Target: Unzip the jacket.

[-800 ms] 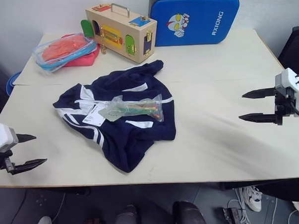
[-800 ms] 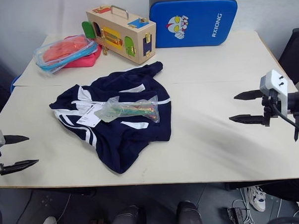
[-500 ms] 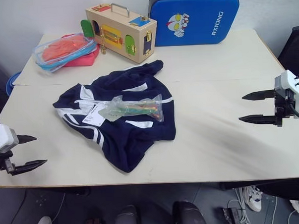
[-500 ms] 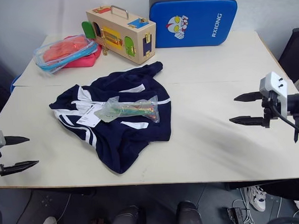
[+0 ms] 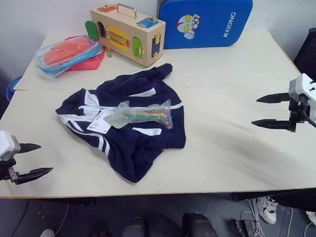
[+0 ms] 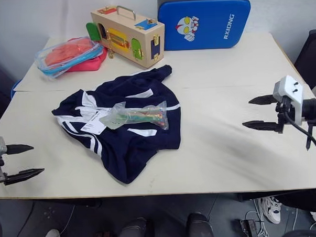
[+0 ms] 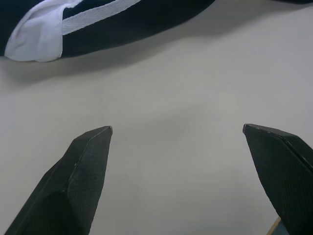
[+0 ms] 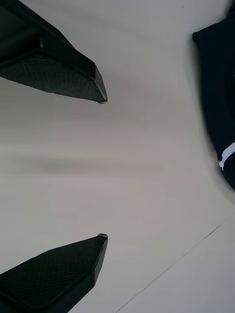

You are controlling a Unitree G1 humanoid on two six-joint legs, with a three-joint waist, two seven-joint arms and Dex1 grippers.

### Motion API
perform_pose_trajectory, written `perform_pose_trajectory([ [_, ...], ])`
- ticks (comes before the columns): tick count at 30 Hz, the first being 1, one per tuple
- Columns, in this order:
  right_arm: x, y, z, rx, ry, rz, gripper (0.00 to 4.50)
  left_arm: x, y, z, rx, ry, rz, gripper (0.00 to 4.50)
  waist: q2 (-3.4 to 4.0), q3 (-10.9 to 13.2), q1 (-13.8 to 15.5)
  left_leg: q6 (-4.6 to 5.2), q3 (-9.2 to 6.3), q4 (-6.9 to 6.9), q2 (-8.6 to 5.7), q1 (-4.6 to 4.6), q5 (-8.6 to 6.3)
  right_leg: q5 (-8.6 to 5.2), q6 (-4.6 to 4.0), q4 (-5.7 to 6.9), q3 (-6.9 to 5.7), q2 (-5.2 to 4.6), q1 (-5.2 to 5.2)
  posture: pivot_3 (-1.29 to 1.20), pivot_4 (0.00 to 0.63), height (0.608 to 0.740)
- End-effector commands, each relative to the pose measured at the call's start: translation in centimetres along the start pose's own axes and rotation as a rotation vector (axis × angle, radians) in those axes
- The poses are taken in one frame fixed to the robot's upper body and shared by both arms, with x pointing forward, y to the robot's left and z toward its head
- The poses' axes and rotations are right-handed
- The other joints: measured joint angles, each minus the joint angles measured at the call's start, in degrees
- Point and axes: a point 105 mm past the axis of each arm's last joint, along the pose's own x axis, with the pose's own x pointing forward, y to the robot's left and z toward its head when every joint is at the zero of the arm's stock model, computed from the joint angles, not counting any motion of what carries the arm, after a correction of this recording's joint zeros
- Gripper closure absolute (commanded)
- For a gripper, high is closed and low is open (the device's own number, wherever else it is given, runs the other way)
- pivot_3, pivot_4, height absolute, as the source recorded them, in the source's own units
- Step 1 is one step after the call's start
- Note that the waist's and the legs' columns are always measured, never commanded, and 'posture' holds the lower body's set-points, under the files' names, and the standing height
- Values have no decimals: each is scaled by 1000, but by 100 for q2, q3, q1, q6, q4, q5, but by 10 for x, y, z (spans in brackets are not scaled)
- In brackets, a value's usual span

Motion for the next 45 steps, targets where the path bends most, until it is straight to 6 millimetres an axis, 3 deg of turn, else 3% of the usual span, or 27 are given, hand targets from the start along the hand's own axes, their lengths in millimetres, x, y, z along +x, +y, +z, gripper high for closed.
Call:
perform_pose_trajectory([
  [1, -2, -1, 18, -49, -63, -16, 22, 9, 5, 22, 17, -89, 29, 0, 0, 0, 14, 0, -1, 3, -1, 0, 0, 0, 0, 2, 0, 0, 2, 0, 150, 740],
  [8, 9, 30, 54, -86, -152, 96, 22, 32, -18, 85, 39, -266, -164, 0, 0, 0, 36, 0, -12, 10, -1, -5, 0, 0, 0, 10, -2, -2, 1, 0, 150, 740],
  [13, 24, 66, 84, -183, -206, 169, 22, 75, -33, 144, 228, -348, -315, 0, -2, -1, 154, -1, -13, 22, -5, -2, 0, 0, 0, 26, 1, -2, 2, 0, 150, 740],
  [18, 34, 82, 98, -216, -255, 127, 22, 126, -35, 184, 380, -375, -382, 0, -7, -4, 191, 0, -12, 27, -13, -10, 0, 0, 0, 29, -3, -3, -1, 0, 150, 740],
  [25, 37, 90, 95, -196, -258, 67, 22, 187, -35, 196, 518, -298, -437, 0, -16, -4, 245, 1, -9, 24, -15, -12, 0, 0, 0, 22, -9, -1, -3, 0, 150, 740],
  [30, 36, 93, 92, -179, -254, 43, 22, 214, -45, 198, 627, -231, -458, 0, -23, -1, 253, 2, -11, 24, -16, -19, 0, 0, 1, 15, -15, -1, -6, 0, 150, 740],
  [33, 36, 96, 92, -169, -270, 37, 0, 227, -46, 202, 616, -235, -427, 555, -26, 1, 261, 2, -13, 24, -16, -20, -1, 1, 2, 13, -16, -2, -5, 0, 150, 740],
  [38, 36, 103, 91, -158, -275, 52, 0, 231, -46, 202, 598, -250, -408, 2150, -28, 2, 277, 2, -17, 24, -15, -21, -1, 1, 2, 12, -18, -2, -5, 0, 150, 740],
  [45, 38, 97, 90, -148, -285, 54, 0, 225, -42, 195, 548, -291, -404, 4318, -29, 3, 269, 2, -18, 25, -15, -21, -1, 1, 2, 12, -18, -2, -5, 0, 150, 740],
])
